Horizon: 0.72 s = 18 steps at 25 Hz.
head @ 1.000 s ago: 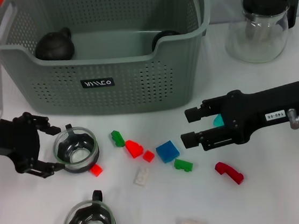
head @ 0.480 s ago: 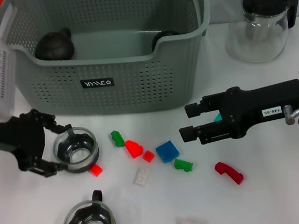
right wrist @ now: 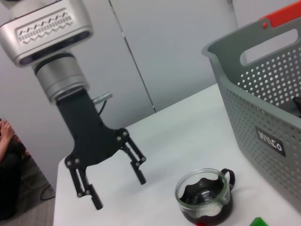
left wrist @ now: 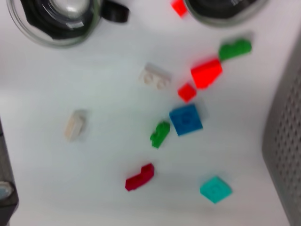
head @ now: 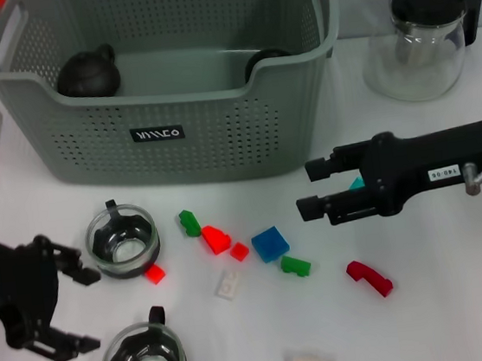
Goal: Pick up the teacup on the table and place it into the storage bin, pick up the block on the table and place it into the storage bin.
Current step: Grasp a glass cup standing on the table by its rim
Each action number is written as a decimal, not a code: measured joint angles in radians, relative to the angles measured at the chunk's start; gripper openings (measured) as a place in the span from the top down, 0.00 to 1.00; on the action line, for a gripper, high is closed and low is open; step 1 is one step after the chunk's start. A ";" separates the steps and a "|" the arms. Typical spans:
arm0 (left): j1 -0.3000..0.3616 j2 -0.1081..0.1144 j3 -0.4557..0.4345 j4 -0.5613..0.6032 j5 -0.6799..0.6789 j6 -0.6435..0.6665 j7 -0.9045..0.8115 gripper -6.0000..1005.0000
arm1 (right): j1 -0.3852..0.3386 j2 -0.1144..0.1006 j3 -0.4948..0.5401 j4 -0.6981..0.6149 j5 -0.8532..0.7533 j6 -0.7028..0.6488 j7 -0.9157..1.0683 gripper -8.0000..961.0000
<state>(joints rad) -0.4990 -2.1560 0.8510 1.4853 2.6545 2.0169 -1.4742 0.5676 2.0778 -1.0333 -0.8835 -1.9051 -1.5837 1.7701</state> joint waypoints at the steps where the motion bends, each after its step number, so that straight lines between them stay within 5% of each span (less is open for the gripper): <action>1: 0.010 -0.008 0.011 0.008 0.015 -0.005 -0.012 0.21 | 0.000 -0.001 0.000 0.000 0.000 0.002 0.000 0.21; 18: 0.001 -0.016 0.139 -0.081 0.024 -0.060 -0.433 0.21 | 0.000 -0.019 -0.002 0.012 -0.011 0.029 0.000 0.21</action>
<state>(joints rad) -0.4985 -2.1720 0.9898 1.4040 2.6782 1.9565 -1.9071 0.5676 2.0587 -1.0348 -0.8715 -1.9160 -1.5545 1.7701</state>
